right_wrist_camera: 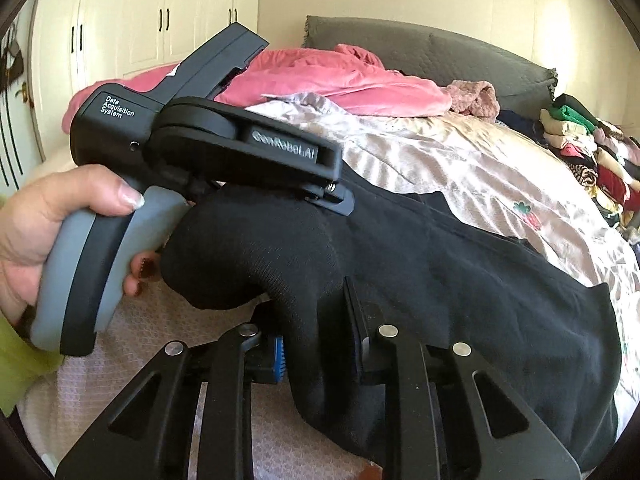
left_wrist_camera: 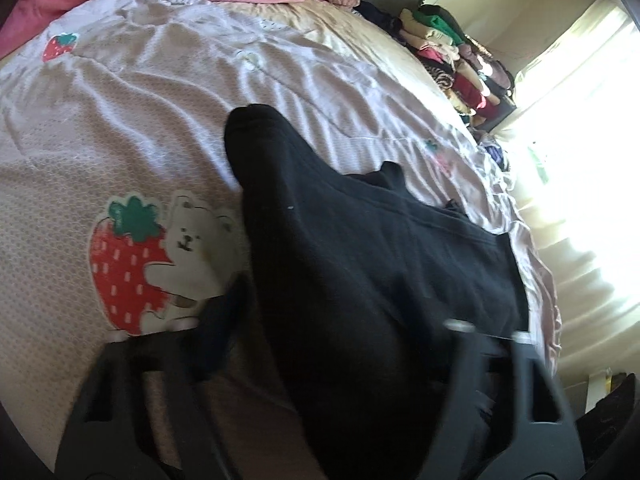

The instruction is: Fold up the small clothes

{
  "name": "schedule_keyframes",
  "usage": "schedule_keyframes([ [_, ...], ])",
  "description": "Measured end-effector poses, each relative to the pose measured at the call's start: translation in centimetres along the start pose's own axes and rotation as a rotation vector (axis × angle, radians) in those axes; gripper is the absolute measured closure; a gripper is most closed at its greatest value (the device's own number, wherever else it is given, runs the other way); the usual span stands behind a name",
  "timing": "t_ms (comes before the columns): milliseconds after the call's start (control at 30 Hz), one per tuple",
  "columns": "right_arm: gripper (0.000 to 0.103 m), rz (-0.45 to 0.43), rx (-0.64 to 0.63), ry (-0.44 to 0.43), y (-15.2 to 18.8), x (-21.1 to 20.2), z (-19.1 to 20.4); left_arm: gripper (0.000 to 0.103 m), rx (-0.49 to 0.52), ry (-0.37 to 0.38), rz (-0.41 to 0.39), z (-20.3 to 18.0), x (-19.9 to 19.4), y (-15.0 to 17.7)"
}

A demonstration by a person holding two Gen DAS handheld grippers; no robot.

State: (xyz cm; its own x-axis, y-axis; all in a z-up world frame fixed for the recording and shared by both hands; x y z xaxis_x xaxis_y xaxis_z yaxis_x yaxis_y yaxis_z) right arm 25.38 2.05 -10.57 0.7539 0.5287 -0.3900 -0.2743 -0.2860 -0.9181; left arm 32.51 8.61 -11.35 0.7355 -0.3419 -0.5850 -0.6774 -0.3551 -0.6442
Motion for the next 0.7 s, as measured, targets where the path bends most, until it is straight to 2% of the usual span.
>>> schedule_keyframes([
  [67, 0.081, -0.009, 0.004, 0.005, 0.1, -0.4, -0.1, 0.070, 0.026, 0.005, -0.007, -0.9, -0.2, 0.0],
  [167, 0.081, -0.032, 0.010, 0.027, -0.2, -1.4, -0.6, 0.077, 0.074, 0.009, -0.030, -2.5, -0.7, -0.1],
  [267, 0.082, -0.056, 0.011, 0.059, -0.3, -3.0, -1.0, 0.078, 0.094, 0.036, -0.048, -4.2, -1.5, -0.1],
  [433, 0.083, -0.089, 0.083, 0.099, -0.4, -6.0, -3.3, 0.079, 0.138, 0.064, -0.084, -8.4, -2.6, -0.2],
  [700, 0.089, -0.102, 0.196, 0.158, 0.8, -10.1, -7.6, 0.079, 0.188, 0.057, -0.085, -15.2, -0.5, 0.7],
])
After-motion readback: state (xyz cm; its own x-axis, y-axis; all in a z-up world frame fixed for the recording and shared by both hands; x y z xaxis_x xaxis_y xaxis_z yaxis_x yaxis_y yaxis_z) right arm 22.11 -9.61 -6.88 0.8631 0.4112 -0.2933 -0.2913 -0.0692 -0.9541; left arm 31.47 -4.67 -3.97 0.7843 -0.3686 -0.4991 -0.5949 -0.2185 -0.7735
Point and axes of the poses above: each gripper's, at about its wrist camera, not at the fingertips, and x roughly the way its jaws point, z to its left, y to its underside, the point moved 8 cm from there along x, roughly the way its jaws point, and after that the axes turned 14 degrees about -z, right-handed, at the moved point
